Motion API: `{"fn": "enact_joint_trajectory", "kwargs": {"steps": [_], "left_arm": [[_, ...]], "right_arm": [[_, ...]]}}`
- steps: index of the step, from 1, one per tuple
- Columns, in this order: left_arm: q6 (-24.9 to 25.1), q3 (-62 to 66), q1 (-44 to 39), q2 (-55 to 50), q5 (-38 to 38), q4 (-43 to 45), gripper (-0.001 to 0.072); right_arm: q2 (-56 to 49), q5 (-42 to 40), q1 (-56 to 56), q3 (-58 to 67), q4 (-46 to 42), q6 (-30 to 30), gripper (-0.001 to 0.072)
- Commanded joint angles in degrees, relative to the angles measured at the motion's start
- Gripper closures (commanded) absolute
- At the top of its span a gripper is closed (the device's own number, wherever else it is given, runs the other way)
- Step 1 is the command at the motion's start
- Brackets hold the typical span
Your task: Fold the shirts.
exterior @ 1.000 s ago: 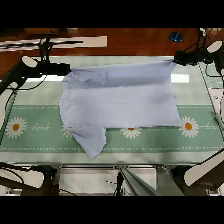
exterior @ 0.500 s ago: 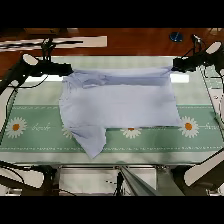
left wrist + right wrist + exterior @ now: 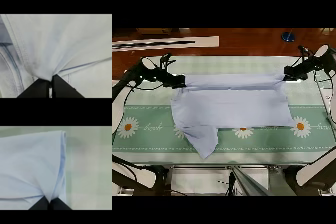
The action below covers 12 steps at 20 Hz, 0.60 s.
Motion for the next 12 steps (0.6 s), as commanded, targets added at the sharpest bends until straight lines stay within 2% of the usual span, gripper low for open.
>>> {"fn": "enact_joint_trajectory", "kwargs": {"steps": [1, 2, 3, 5, 6, 7, 8, 10, 12], "left_arm": [[-1.84, 0.04, 0.33, -0.59, -0.09, 1.14, 0.068], [-1.79, 0.04, 0.33, -0.57, -0.24, 1.14, 0.0678], [-1.77, 0.11, 0.31, -0.42, -0.83, 1.09, 0.064], [-1.53, 2.16, 0.76, -0.26, -5.7, 1.31, 0.0318], [-1.01, 4.28, 1.68, -0.17, -10.8, 1.97, 0.0286], [-0.07, 6.54, 2.82, 0.0, -16.11, 3.15, 0.0289], [-0.13, 8.44, 4.28, 0.59, -21.31, 4.76, 0.0289], [-0.28, 8.17, 7.39, 2.97, -27.85, 5.64, 0.0289], [-0.28, 2.75, 9.79, 6.97, -30.1, 5.53, 0.0289]], "right_arm": [[-0.92, 0.63, 0.66, -1.36, -1.64, 1.6, 0.0687], [-1.07, 0.42, 0.68, -1.36, -2.08, 1.57, 0.0686], [-0.94, 0.0, 0.55, -1.33, -2.62, 1.55, 0.0675], [0.5, 1.18, -0.22, -1.09, -3.34, -0.66, 0.0463], [1.81, 3.76, -0.79, -0.48, -4.15, -3.21, 0.0382], [3.3, 6.1, -1.49, 0.46, -6.27, -4.26, 0.0348], [4.96, 8.85, -2.36, 1.4, -9.11, -4.37, 0.0347], [7.61, 16.24, -4.39, 1.51, -12.85, -5.31, 0.0299], [9.53, 21.35, -7.8, -1.22, -7.69, -4.9, 0.0298]]}}
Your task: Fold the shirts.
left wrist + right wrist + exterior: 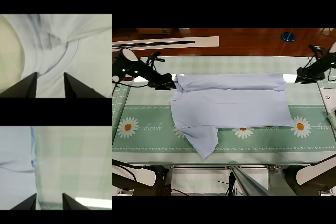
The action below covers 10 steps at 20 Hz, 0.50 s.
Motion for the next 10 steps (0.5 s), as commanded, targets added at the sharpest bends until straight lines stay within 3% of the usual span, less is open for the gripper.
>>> {"fn": "enact_joint_trajectory", "kwargs": {"steps": [1, 4, 7, 10], "left_arm": [[0.42, -7.52, 4.02, 6.62, -8.17, 1.07, 0.0289], [2.23, -27.93, 5.75, 19.19, -0.9, 0.02, 0.0289], [4.79, -46.56, 7.91, 32.2, 4.42, -1.95, 0.0289], [6.19, -56.85, 8.39, 39.91, 4.85, -2.32, 0.0288]], "right_arm": [[3.87, 10.47, -4.94, -3.91, 5.03, -1.18, 0.0298], [8.94, 9.57, -8.41, -15.37, 10.99, -3.58, 0.0298], [16.33, 0.81, -9.64, -26.29, 11.21, -6.4, 0.0301], [22.99, -8.28, -9.64, -34.84, 11.23, -7.72, 0.0301]]}}
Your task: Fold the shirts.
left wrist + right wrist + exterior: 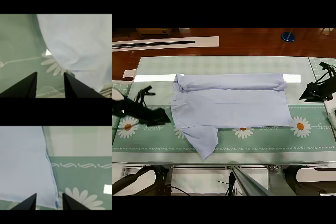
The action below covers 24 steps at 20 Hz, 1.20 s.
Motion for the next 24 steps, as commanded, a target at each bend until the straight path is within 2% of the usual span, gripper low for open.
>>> {"fn": "enact_joint_trajectory", "kwargs": {"steps": [1, 4, 5, 6, 12, 16, 19, 20, 22, 23, 24], "left_arm": [[3.1, -13.29, 0.9, 9.27, 2.34, -2.56, 0.0287], [6.73, -15.43, 0.9, 8.81, 3.58, -10.45, 0.027], [6.73, -15.47, 0.9, 8.28, 4.87, -11.87, 0.0182], [6.75, -15.47, 0.9, 7.65, 5.81, -12.55, 0.0161], [6.73, -15.47, -0.79, 1.09, 8.37, -12.98, 0.0161], [6.71, -15.43, -5.62, -1.9, 14.08, -18.58, 0.0161], [6.45, -15.34, -9.51, -4.9, 15.28, -18.91, 0.0164], [5.97, -15.34, -10.36, -6.03, 15.32, -18.88, 0.0217], [5.42, -15.34, -10.99, -8.22, 15.34, -18.91, 0.0629], [5.4, -15.34, -10.99, -8.87, 15.28, -18.91, 0.0678], [5.4, -15.34, -10.97, -9.05, 15.23, -18.88, 0.0678]], "right_arm": [[7.17, -9.66, -0.7, -10.03, 1.16, -2.01, 0.0301], [9.07, -10.91, -0.7, -13.25, 1.22, -2.78, 0.0301], [9.16, -10.56, -0.7, -13.55, 1.27, -2.93, 0.0301], [9.16, -10.1, -0.7, -13.55, 1.33, -3.1, 0.0301], [9.16, -9.97, -0.7, -13.55, 1.79, -3.19, 0.0302], [9.16, -9.81, -0.68, -13.55, 1.81, -3.04, 0.0303], [9.35, -9.55, -0.7, -13.55, 1.77, -2.99, 0.0303], [9.42, -9.53, -0.7, -13.55, 1.77, -2.99, 0.0303], [9.81, -9.55, -0.7, -13.55, 1.77, -2.97, 0.0303], [10.23, -9.57, -0.7, -13.55, 1.75, -2.99, 0.0303], [10.71, -9.64, -0.7, -13.55, 1.57, -2.99, 0.0303]]}}
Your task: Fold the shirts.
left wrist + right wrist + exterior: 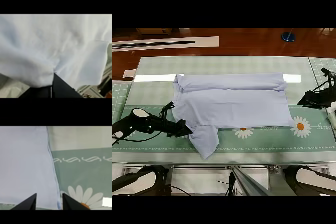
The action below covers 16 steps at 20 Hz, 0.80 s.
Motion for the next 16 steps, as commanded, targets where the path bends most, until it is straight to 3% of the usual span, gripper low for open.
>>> {"fn": "enact_joint_trajectory", "kwargs": {"steps": [1, 6, 8, 16], "left_arm": [[-0.39, -0.04, -0.98, -1.88, 2.4, 1.77, 0.0678], [-0.31, -0.04, -0.9, -1.88, 0.07, 2.64, 0.0679], [-0.15, -0.04, -0.87, -1.88, 0.07, 3.08, 0.0679], [-0.15, 0.11, -0.79, -1.88, 0.52, 3.08, 0.0679]], "right_arm": [[1.42, -0.2, -0.07, -0.02, -0.59, 0.0, 0.0304], [2.1, 0.87, -8.09, -1.57, 0.39, 0.79, 0.0276], [2.1, 1.05, -13.09, -5.07, 4.94, 0.37, 0.0188], [1.62, -5.33, -13.46, -18.56, 7.5, -4.33, 0.0186]]}}
